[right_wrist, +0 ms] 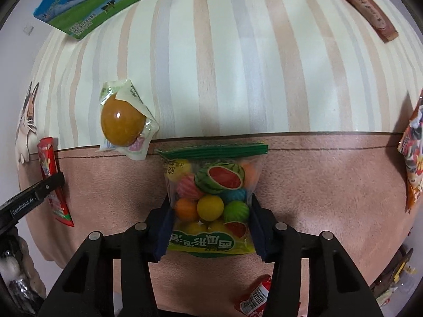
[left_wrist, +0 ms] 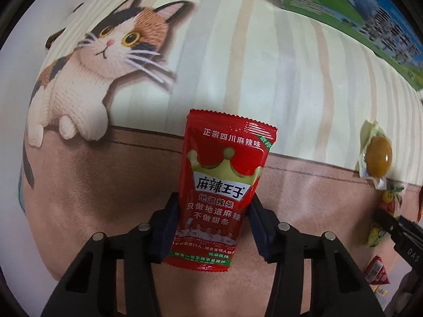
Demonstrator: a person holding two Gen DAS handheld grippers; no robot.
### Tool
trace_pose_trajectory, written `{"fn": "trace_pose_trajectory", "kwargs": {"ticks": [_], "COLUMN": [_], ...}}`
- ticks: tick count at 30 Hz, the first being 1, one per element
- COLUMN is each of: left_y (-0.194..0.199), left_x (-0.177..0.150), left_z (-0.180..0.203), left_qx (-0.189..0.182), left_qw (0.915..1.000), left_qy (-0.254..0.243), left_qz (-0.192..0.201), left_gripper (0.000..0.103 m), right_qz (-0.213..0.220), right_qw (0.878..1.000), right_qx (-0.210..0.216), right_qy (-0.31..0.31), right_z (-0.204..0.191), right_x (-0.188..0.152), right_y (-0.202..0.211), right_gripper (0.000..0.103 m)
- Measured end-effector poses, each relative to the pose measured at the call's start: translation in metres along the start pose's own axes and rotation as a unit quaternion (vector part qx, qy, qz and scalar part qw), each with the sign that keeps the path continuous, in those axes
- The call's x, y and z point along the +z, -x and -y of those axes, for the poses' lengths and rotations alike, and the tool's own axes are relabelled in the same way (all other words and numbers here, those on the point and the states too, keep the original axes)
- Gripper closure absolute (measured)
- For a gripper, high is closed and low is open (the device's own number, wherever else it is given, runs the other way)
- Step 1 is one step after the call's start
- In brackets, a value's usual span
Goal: Organize snacks
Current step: 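Grasp the fruit candy bag with the right gripper while the left grasps the red spicy strip pack, then carry both packs into the box and open both grippers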
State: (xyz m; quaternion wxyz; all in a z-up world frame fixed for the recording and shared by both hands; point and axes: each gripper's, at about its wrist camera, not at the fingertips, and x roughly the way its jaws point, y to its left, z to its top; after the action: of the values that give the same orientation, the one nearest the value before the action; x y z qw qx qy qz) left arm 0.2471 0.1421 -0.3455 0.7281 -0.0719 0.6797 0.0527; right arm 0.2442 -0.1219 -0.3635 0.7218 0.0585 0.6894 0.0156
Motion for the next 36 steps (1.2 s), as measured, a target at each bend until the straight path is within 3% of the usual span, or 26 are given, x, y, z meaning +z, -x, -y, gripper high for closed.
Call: {"fn": "trace_pose_trajectory", "kwargs": {"ticks": [7, 13, 17, 27, 31, 36], "left_y": [0.024, 0.079, 0.118, 0.185, 0.189, 0.164], "left_x": [-0.014, 0.004, 0.032, 0.160, 0.209, 0.265], "left_z": [0.033, 0.064, 0.086, 0.128, 0.137, 0.150], "left_qx": [-0.037, -0.096, -0.136, -0.196, -0.189, -0.160], "left_qw": [0.9993, 0.9949, 0.9890, 0.9747, 0.9766, 0.9838], "left_qy": [-0.003, -0.010, -0.016, -0.037, -0.034, -0.030], "left_qz": [0.005, 0.027, 0.056, 0.100, 0.096, 0.075], "left_gripper": [0.058, 0.058, 0.058, 0.058, 0.058, 0.058], "right_qz": [0.008, 0.035, 0.066, 0.158, 0.181, 0.165], "right_qw": [0.999, 0.994, 0.989, 0.977, 0.978, 0.984], "right_qx": [0.051, 0.105, 0.134, 0.142, 0.107, 0.061], "right_qy": [-0.011, -0.021, -0.020, 0.000, 0.007, 0.002], "right_z": [-0.007, -0.003, -0.002, 0.008, 0.013, 0.019], "right_x": [-0.008, 0.005, 0.032, 0.139, 0.205, 0.285], "right_y": [0.024, 0.066, 0.105, 0.211, 0.235, 0.225], "right_gripper": [0.050, 0.050, 0.050, 0.050, 0.050, 0.050]}}
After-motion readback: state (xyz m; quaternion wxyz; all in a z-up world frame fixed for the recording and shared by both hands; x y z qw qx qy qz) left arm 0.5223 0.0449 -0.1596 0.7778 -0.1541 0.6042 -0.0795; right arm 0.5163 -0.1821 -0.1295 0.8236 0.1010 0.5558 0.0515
